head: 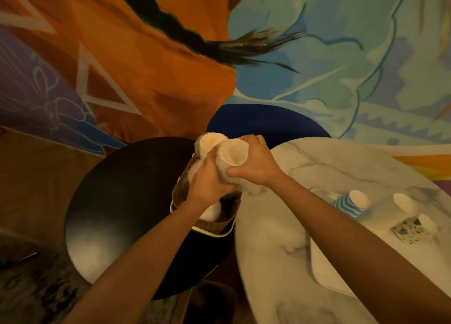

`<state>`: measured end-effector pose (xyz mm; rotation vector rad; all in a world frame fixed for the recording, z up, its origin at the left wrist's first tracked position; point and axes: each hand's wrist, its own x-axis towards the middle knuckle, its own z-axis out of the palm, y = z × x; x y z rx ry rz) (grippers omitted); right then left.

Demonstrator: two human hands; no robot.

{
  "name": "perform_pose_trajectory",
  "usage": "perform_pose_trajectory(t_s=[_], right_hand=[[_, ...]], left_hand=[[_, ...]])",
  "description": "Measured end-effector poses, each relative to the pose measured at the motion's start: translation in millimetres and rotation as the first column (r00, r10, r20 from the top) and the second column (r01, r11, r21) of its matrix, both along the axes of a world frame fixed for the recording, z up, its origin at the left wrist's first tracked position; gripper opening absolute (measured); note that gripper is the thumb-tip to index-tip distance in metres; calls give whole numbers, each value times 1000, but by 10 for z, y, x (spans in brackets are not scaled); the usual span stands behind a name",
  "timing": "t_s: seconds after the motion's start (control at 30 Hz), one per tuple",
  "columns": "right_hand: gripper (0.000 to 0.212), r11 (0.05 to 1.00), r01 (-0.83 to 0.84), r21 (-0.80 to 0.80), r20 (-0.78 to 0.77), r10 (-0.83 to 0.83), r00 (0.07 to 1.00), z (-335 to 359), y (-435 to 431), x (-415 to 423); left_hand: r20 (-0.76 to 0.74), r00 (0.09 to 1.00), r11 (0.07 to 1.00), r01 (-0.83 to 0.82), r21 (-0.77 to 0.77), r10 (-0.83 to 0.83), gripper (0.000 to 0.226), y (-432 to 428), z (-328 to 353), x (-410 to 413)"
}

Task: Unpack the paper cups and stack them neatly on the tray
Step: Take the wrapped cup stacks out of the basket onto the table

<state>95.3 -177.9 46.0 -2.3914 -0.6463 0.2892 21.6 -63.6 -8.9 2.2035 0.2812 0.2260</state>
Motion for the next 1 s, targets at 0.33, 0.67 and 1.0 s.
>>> perform_pose_trajectory(t_s=[0.33, 0.67, 1.0], right_hand=[[77, 951, 36, 307, -34, -27, 999, 330, -356, -274], [91, 857, 34, 515, -151, 51, 987, 229, -1015, -625], [86, 860, 187, 474, -186, -110, 976, -60, -2591, -1037]], left_hand=[[217, 970, 979, -72, -189, 113, 95, -275, 126, -105], [217, 976, 995, 7, -98, 15, 86, -886, 356, -354], [145, 984, 957, 140, -255, -106, 91, -2371, 168, -815]])
